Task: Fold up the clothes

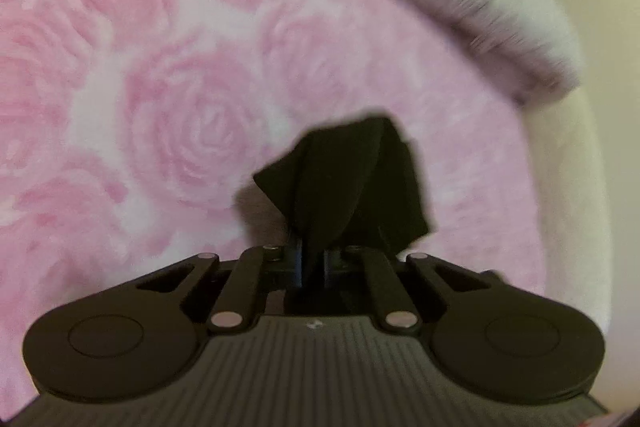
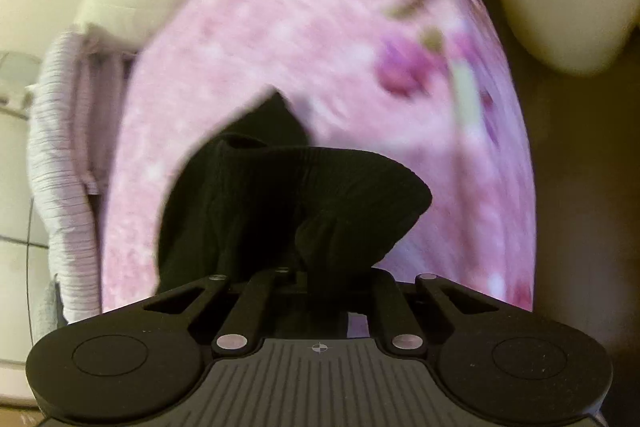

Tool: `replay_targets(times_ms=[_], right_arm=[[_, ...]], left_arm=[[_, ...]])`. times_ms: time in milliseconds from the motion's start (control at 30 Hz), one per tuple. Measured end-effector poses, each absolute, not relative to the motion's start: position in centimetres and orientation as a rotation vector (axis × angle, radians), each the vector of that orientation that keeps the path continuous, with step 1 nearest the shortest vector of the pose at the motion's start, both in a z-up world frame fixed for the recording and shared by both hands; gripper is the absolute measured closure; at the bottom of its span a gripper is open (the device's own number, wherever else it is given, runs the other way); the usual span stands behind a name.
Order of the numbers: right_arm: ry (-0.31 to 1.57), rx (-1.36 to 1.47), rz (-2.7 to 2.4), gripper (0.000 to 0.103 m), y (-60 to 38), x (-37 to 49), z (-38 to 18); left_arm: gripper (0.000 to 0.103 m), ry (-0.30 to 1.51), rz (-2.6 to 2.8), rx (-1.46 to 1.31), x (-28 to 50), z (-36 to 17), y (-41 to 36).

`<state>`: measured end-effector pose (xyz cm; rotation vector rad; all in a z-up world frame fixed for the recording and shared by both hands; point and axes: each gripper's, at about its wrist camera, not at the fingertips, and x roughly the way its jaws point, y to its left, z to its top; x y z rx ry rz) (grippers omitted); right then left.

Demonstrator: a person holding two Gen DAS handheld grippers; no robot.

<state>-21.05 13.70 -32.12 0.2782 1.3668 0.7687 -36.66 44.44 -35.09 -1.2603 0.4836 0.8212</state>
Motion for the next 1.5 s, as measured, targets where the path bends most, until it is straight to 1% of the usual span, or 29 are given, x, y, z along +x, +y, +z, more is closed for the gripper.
replay_targets(times_ms=[100, 200, 333, 433, 500, 633, 700, 733, 800, 900, 967, 1067, 1167, 1233, 1367, 1433, 1500], right_arm=[[1.330, 0.239, 0.828, 0.095, 14.8, -20.4, -29.4], [1.316, 0.202, 0.878, 0.095, 15.8, -19.7, -27.6], [1.348, 0.096, 0.922, 0.095, 17.3, -19.9, -27.4], [1.391, 0.006, 0.904, 0.095, 18.0, -20.2, -28.9], [1.421, -0.027, 0.889, 0.095, 18.3, -20.4, -29.9], [1.401, -0.100, 0.936, 0.095, 19.8, -20.9, -30.2], [1.384, -0.109, 0.992, 0.095, 21.3, -21.7, -29.2], [1.357, -0.108, 1.038, 0.098, 22.2, -22.3, -28.4], [1.307, -0.095, 1.132, 0.098, 24.2, -23.7, -26.2], [1.290, -0.025, 1.238, 0.099, 27.5, -25.9, -22.7], [1.254, -0.007, 1.300, 0.099, 30.0, -28.0, -19.7], [1.194, 0.052, 1.447, 0.099, 33.1, -32.2, -13.9], [1.124, 0.133, 1.609, 0.099, 35.8, -36.7, -7.0], [1.094, 0.200, 1.701, 0.100, 37.1, -39.5, -2.8], [0.972, 0.347, 1.866, 0.100, 38.9, -44.1, 5.7], [0.925, 0.426, 1.928, 0.100, 39.4, -45.9, 9.3], [0.885, 0.495, 1.983, 0.100, 39.6, -47.1, 12.2]], left_arm=[[0.097, 0.381, 0.877, -1.263, -42.4, -30.3, 37.6], [0.097, 0.384, 0.982, -1.322, -48.6, -28.1, 29.2], [0.096, 0.383, 1.155, -1.601, -53.0, -32.0, 17.6], [0.096, 0.266, 1.212, -1.773, -52.2, -36.5, 12.3], [0.096, 0.268, 1.216, -1.761, -51.1, -37.5, 12.4], [0.097, 0.308, 1.213, -1.690, -48.7, -38.9, 14.1], [0.098, 0.328, 1.211, -1.654, -47.5, -39.6, 14.9], [0.098, 0.329, 1.215, -1.618, -47.3, -39.1, 16.0], [0.098, 0.304, 1.229, -1.538, -47.6, -37.1, 19.0], [0.099, 0.224, 1.256, -1.433, -48.7, -32.9, 24.6], [0.099, 0.170, 1.278, -1.365, -49.9, -29.1, 28.6], [0.099, 0.084, 1.288, -1.246, -51.7, -21.8, 34.1], [0.099, 0.003, 1.310, -1.100, -54.1, -13.0, 38.4], [0.099, -0.080, 1.331, -0.997, -56.3, -6.6, 40.1], [0.099, -0.262, 1.365, -0.780, -59.2, 5.8, 42.7], [0.099, -0.336, 1.366, -0.669, -60.5, 11.4, 42.2], [0.099, -0.381, 1.368, -0.575, -61.6, 15.8, 41.2]])
